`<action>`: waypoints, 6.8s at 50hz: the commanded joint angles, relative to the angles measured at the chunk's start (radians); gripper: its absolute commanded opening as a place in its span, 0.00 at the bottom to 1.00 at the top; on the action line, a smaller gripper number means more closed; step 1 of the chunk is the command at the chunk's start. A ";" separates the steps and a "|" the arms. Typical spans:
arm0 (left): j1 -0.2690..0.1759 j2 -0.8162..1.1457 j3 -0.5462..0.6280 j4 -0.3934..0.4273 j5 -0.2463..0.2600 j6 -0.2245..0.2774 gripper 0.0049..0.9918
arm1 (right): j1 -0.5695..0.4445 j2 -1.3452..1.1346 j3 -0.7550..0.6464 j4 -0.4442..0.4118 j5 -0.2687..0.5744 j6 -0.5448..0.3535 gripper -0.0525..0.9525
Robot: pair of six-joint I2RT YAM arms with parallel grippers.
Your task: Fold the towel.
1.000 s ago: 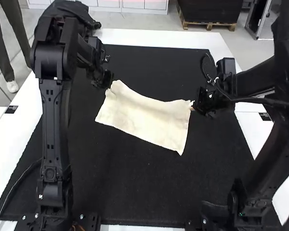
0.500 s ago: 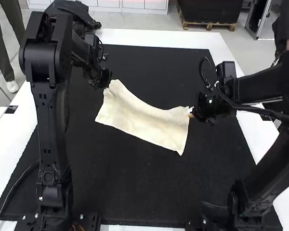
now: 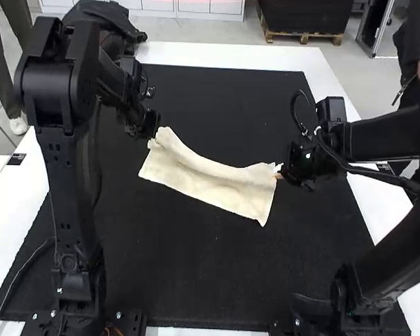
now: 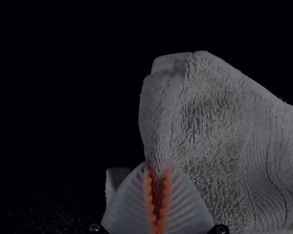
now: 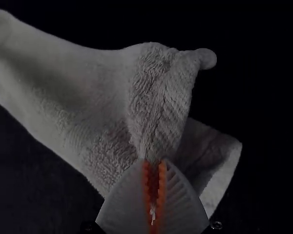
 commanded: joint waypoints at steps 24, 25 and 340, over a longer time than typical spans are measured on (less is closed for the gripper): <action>0.051 -0.119 -0.155 0.060 -0.040 -0.011 0.02 | 0.000 -0.051 -0.049 -0.020 -0.010 -0.029 0.03; 0.052 -0.122 -0.163 0.061 -0.040 -0.011 0.02 | 0.000 -0.051 -0.049 -0.020 -0.010 -0.029 0.03; 0.126 -0.518 -0.312 0.124 -0.109 -0.171 0.98 | 0.268 0.051 0.129 -0.023 -0.073 0.085 0.03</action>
